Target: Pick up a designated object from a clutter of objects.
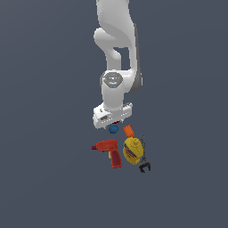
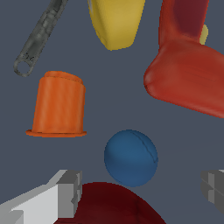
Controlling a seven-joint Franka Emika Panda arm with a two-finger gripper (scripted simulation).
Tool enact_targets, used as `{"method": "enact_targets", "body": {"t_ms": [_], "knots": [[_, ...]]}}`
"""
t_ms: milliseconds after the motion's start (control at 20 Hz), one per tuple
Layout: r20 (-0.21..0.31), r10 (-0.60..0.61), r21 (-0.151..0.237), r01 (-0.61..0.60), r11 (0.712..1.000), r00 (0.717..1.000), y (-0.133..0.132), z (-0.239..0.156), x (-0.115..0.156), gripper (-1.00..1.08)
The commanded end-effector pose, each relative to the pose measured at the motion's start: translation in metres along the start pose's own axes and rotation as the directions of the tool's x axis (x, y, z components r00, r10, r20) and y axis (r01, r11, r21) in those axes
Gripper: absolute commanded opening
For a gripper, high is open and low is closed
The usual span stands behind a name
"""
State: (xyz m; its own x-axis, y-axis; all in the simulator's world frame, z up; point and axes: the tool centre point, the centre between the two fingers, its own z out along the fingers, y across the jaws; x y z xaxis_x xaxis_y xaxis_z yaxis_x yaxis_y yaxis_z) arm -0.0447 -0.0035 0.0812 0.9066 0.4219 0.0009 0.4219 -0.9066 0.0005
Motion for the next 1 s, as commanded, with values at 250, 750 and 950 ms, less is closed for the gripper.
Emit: {"method": "enact_targets", "body": {"t_ms": [250, 750, 950], "knots": [[0.001, -0.001, 0.000, 0.001, 1.000, 1.000, -0.001, 0.021, -0.001, 1.00], [0.001, -0.003, 0.000, 0.003, 1.000, 1.000, -0.001, 0.050, -0.002, 1.00], [0.001, -0.003, 0.000, 0.003, 1.000, 1.000, -0.001, 0.051, -0.002, -1.00]]}}
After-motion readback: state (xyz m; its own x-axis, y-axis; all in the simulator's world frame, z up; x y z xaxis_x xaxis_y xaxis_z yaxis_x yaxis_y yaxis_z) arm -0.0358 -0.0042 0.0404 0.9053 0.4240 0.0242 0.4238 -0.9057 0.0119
